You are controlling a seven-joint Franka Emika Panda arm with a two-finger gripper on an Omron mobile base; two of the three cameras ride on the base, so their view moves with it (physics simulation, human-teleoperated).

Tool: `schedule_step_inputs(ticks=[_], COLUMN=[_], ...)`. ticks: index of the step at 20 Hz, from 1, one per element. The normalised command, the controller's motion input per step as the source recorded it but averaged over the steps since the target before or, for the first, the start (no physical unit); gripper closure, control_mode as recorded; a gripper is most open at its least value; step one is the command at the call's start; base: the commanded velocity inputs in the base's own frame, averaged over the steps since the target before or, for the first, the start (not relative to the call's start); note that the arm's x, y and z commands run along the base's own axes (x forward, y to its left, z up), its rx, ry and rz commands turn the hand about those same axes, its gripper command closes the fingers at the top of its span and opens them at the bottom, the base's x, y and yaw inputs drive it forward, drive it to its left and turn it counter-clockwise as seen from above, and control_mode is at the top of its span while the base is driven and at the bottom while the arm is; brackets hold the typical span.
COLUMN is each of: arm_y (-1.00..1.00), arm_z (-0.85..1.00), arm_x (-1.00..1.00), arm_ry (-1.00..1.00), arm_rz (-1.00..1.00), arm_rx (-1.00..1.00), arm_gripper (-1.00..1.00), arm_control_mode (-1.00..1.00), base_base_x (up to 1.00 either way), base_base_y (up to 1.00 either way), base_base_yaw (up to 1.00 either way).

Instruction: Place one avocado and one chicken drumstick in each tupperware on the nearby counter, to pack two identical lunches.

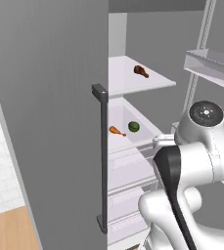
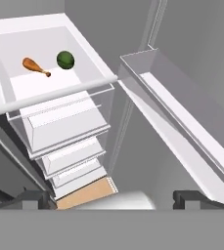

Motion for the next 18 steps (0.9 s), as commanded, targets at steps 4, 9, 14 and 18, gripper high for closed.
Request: schedule_step_inputs(ticks=[4, 9, 14, 18], arm_y=[-0.14, -0.01, 0.12, 0.0], arm_z=[0.03, 0.37, 0.46, 0.34], arm_x=[0.24, 0.74, 0.65, 0.46], arm_ry=[-0.04, -0.15, -0.03, -0.01], arm_rz=[0.1, 0.19, 0.07, -0.02], arm_rx=[0.03, 0.06, 0.0, 0.0], arm_gripper=[-1.0, -1.0, -1.0, -1.0], arm_control_mode=[-1.0, -1.0, -1.0, -1.0], base_base_x=[0.0, 0.0, 0.0, 0.0], base_base_y=[0.0, 0.0, 0.0, 0.0], base_base_yaw=[0.0, 0.0, 0.0, 0.0])
